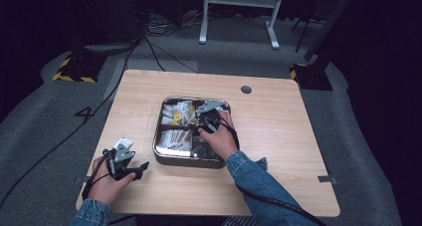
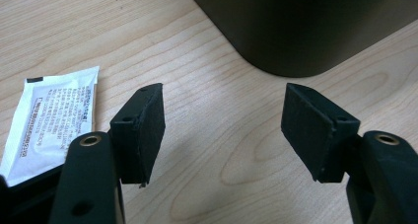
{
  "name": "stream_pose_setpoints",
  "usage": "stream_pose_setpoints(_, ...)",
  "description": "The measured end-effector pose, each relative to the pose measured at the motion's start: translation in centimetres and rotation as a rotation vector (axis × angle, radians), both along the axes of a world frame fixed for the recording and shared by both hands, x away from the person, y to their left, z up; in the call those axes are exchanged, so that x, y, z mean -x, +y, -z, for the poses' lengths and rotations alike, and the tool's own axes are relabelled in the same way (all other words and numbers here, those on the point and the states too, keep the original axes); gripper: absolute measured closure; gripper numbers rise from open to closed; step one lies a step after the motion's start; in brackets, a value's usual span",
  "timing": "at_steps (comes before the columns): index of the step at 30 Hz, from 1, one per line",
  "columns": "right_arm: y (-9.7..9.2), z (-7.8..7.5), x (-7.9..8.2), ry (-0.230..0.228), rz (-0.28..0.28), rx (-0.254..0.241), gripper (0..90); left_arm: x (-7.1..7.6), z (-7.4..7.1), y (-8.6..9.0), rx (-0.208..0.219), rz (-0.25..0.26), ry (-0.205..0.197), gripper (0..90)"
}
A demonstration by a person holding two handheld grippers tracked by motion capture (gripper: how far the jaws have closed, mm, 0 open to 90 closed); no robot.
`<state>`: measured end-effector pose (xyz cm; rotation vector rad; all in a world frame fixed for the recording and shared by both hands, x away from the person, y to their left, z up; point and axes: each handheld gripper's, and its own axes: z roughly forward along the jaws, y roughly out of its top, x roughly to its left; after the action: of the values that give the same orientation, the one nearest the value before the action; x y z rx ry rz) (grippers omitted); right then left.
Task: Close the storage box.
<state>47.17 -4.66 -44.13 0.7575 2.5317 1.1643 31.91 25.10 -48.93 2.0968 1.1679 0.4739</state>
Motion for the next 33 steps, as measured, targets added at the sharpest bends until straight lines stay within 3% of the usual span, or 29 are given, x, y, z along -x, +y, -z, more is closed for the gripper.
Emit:
stream_pose_setpoints(15, 0.0, 0.0, 0.0, 0.0, -0.002, 0.007, 58.5, 0.1, 0.0, 0.2, 0.001, -0.003, 0.002, 34.0)
stream_pose_setpoints(21, -0.1, -0.1, -0.2, 0.007, -0.004, -0.03, 47.0, 0.1, 0.0, 0.3, 0.003, -0.004, 0.001, 34.0)
stream_pose_setpoints(26, -0.8, -0.9, -0.2, -0.007, 0.013, -0.059, 41.9, 0.2, -0.1, 0.4, 0.006, -0.011, -0.001, 34.0)
stream_pose_setpoints(33, -2.2, -2.4, -0.1, -0.022, 0.028, -0.057, 40.7, 0.6, -0.2, 0.8, 0.003, -0.022, -0.004, 34.0)
